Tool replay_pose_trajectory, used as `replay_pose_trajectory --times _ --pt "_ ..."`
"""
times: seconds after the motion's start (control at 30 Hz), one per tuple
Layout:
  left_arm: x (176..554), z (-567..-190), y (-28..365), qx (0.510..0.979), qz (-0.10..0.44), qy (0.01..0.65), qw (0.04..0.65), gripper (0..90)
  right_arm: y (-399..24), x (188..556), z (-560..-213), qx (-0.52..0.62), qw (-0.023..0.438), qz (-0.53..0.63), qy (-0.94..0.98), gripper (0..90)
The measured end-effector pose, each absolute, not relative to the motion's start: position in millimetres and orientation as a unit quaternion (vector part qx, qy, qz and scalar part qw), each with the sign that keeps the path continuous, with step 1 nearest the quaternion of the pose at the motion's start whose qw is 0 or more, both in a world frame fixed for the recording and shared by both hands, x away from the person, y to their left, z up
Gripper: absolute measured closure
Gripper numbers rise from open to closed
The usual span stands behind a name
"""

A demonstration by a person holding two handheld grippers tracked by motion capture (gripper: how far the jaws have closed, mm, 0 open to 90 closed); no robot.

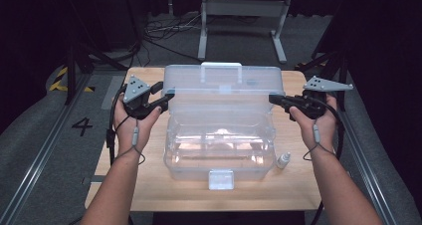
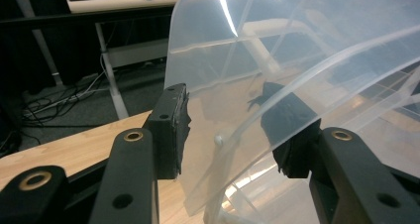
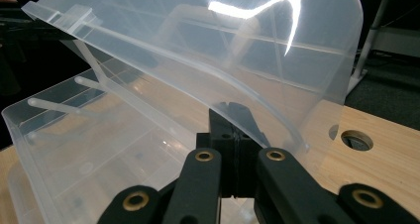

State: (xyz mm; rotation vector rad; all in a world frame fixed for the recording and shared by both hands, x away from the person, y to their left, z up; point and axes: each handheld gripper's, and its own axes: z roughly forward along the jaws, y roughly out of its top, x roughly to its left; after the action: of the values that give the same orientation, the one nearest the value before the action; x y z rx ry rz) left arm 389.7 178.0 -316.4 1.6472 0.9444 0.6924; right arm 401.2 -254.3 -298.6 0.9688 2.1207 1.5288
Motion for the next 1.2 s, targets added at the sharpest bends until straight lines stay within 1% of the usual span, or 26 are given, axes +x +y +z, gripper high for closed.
replay_pose_trajectory --times 0.3,0.47,0.57,0.97,1.2 --pt "390.6 -317.7 175.9 0.679 0.307 0.403 0.531 59.3 -253.8 402.4 -298.4 0.345 0.176 0.542 0.746 90.0" --pt "390.6 -318.5 172.6 0.667 0.321 0.399 0.541 61.7 -253.7 402.2 -298.5 0.345 0.177 0.542 0.746 90.0" --pt "390.8 -319.7 171.5 0.667 0.331 0.398 0.536 64.7 -253.8 402.2 -298.5 0.345 0.177 0.542 0.746 90.0" --pt "394.7 -320.7 170.8 0.668 0.338 0.404 0.525 68.7 -252.2 401.8 -299.1 0.344 0.174 0.543 0.746 90.0" --pt "394.6 -319.3 170.2 0.665 0.344 0.400 0.529 67.2 -249.3 399.2 -299.8 0.341 0.172 0.544 0.748 90.0"
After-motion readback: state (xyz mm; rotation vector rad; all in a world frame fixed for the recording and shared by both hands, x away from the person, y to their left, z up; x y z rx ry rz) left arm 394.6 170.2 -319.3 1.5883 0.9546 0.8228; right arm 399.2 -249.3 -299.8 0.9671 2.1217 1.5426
